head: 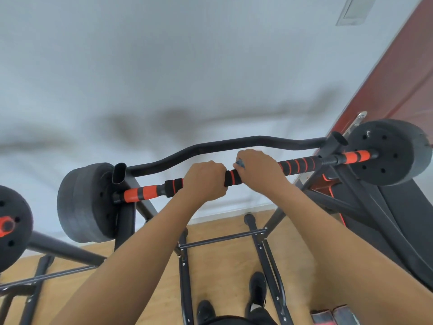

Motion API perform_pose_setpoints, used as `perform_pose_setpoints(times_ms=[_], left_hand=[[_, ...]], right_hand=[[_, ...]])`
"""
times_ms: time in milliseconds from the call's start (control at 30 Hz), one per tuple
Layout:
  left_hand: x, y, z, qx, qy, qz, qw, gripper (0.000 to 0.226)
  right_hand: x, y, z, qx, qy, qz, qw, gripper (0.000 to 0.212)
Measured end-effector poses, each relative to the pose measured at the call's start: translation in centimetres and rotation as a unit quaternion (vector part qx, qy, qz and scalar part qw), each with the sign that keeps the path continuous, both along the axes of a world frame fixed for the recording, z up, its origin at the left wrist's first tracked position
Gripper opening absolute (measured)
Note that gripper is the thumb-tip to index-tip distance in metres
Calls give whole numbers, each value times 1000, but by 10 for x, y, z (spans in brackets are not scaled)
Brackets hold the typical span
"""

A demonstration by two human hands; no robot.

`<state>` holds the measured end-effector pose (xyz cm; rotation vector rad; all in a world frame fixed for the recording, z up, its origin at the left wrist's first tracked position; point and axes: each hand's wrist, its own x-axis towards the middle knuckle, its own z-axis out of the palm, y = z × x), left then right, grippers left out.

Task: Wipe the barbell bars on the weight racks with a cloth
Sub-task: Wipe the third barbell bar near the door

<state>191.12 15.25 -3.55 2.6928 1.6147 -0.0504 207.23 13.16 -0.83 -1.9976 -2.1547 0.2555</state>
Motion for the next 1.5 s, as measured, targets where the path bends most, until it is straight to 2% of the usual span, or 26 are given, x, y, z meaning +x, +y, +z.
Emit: perform_pose_setpoints(times_ms=[100, 200, 267, 333, 367, 400, 467, 500, 567, 667, 767, 833, 900, 1000, 1100, 1200, 1267, 1333, 1400, 1500], left_hand=[[1, 13, 4, -151, -18, 16, 988, 16], [-2, 29, 12, -347, -81, 28, 934, 15], [-3, 35, 17, -418, -92, 15, 904, 17], [-4, 36, 18, -441, -108, 7, 891, 20], [-5, 35, 18, -425, -117, 3, 897, 23], [-7, 32, 17, -377, -118, -9, 919, 27], [-10, 22, 13, -196, -80, -34, 977, 34], [-11, 13, 10, -102, -57, -41, 992, 34], [-6, -7, -1, 16, -39, -37, 998, 30], [4, -23, -13, 86, -26, -7, 996, 25], [7, -17, -10, 76, -13, 14, 997, 23], [8, -10, -6, 49, -7, 18, 999, 21], [9, -4, -3, -2, -5, 25, 1000, 17], [9, 5, 4, -106, -15, 38, 994, 16], [8, 15, 5, -171, -28, 36, 984, 18], [8, 16, 3, -201, -37, 30, 978, 23], [7, 19, 4, -199, -39, 28, 979, 22], [6, 19, 4, -203, -42, 33, 978, 23], [6, 17, 5, -196, -39, 37, 979, 27], [7, 16, 3, -187, -38, 35, 981, 29]], right_hand=[[-4, -23, -14, 59, 16, -1, 998, 3], [-1, -50, -26, 89, 60, -12, 994, 11], [3, -66, -34, 94, 93, -12, 991, 10], [10, -77, -41, 102, 105, 8, 989, 10], [14, -80, -42, 104, 108, 20, 988, 9], [18, -80, -39, 103, 115, 26, 988, 7], [25, -71, -24, 99, 149, 12, 984, 7], [28, -62, -14, 104, 177, -4, 979, 10], [33, -42, 3, 121, 213, -30, 969, 14], [31, -13, 12, 110, 187, -16, 976, 12], [16, -5, -2, 65, 103, 1, 993, 9], [9, -10, -14, 82, 16, 4, 996, 9], [9, -20, -22, 91, -7, 2, 996, 7], [11, -42, -27, 87, 15, 13, 996, 15], [12, -66, -42, 61, 36, 9, 997, 18], [12, -101, -63, -7, 63, 12, 998, 21], [12, -104, -52, 7, 136, -10, 991, 15], [13, -84, -30, 59, 184, -35, 980, 9], [14, -53, -10, 103, 172, -32, 979, 11], [10, -29, -8, 91, 101, -11, 991, 9]])
